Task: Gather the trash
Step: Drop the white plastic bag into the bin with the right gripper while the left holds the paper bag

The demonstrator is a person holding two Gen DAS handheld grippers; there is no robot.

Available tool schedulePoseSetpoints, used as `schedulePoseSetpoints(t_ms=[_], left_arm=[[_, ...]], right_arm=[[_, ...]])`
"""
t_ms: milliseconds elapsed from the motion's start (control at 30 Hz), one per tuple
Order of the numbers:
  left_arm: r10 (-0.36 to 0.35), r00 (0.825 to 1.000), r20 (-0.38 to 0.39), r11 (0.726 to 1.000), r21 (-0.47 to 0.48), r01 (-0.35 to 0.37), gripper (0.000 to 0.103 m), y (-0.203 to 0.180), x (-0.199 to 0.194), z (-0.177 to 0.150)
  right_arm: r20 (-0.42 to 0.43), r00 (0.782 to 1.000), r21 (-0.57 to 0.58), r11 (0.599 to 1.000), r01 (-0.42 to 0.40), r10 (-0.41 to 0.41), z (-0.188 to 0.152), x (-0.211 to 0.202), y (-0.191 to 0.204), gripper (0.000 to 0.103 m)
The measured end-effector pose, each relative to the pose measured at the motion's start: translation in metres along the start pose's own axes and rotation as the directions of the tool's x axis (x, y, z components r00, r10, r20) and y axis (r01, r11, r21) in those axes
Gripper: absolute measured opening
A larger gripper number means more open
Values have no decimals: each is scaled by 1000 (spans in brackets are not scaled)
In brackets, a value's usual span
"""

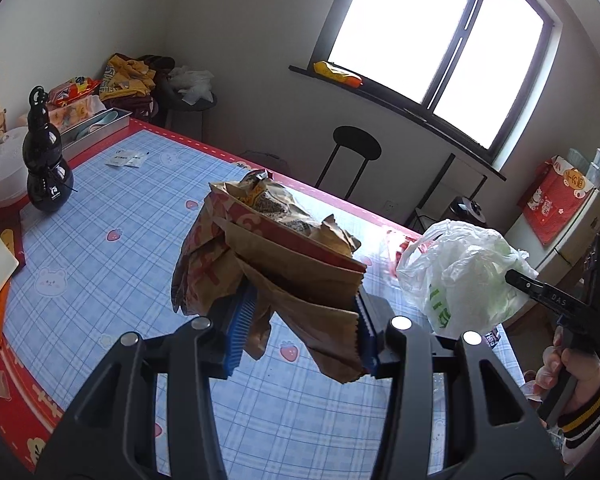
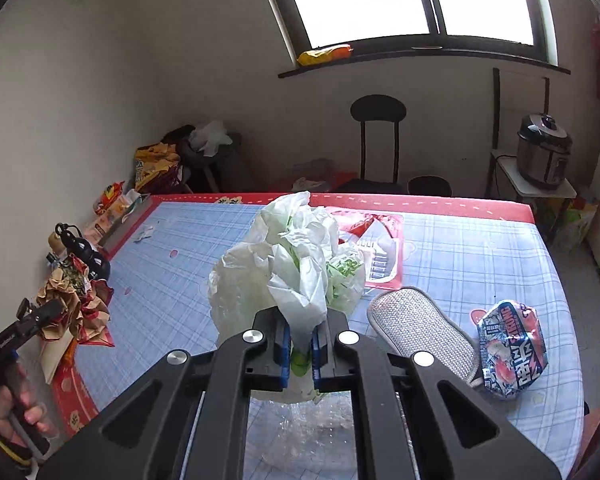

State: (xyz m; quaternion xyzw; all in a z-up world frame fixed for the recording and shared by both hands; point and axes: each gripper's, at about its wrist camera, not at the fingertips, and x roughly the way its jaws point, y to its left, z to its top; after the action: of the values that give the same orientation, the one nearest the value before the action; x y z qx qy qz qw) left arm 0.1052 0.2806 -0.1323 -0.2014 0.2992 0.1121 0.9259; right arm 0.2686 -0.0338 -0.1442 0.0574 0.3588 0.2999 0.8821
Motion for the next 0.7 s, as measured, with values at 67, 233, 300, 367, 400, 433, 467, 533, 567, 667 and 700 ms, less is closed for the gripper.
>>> schedulePoseSetpoints(t_ms=[67,233,300,367,400,433,467,533,567,667,700], left_arm=[[-21,1000,8,1000,14,21,47,-18,-6,-1],[-71,997,14,996,60,70,47,-65,-18,-4],[-91,996,15,993,80,89,47,-84,-22,-6],[-113,993,14,989,98,111,47,-102,-25,-9],[-123,992,14,987,107,121,47,-111,-27,-10],[-133,991,13,985,117,130,47,-120,-28,-12],[-141,990,11,982,125,139,47,-128,-29,-14],[-160,987,4,978,137,158,47,-144,-31,-19],[-169,986,0,975,144,168,47,-153,-31,-21],[-192,981,-11,967,168,191,47,-176,-33,-29],[-199,980,-15,964,175,199,47,-183,-33,-32]], right_arm=[[37,999,11,1000,4,-5,-3,-31,-11,8],[133,990,49,998,44,-50,-17,-111,-45,8],[167,982,66,995,75,-85,-23,-142,-62,8],[199,972,86,990,114,-129,-30,-173,-81,8],[212,965,99,986,134,-153,-34,-188,-91,8],[223,959,113,982,154,-176,-39,-203,-101,8],[234,951,126,977,174,-200,-44,-218,-111,8],[245,934,152,962,226,-258,-54,-245,-132,8],[249,925,164,954,252,-287,-59,-257,-143,8],[243,895,210,921,329,-375,-74,-291,-177,8],[237,885,227,908,352,-402,-81,-301,-188,8]])
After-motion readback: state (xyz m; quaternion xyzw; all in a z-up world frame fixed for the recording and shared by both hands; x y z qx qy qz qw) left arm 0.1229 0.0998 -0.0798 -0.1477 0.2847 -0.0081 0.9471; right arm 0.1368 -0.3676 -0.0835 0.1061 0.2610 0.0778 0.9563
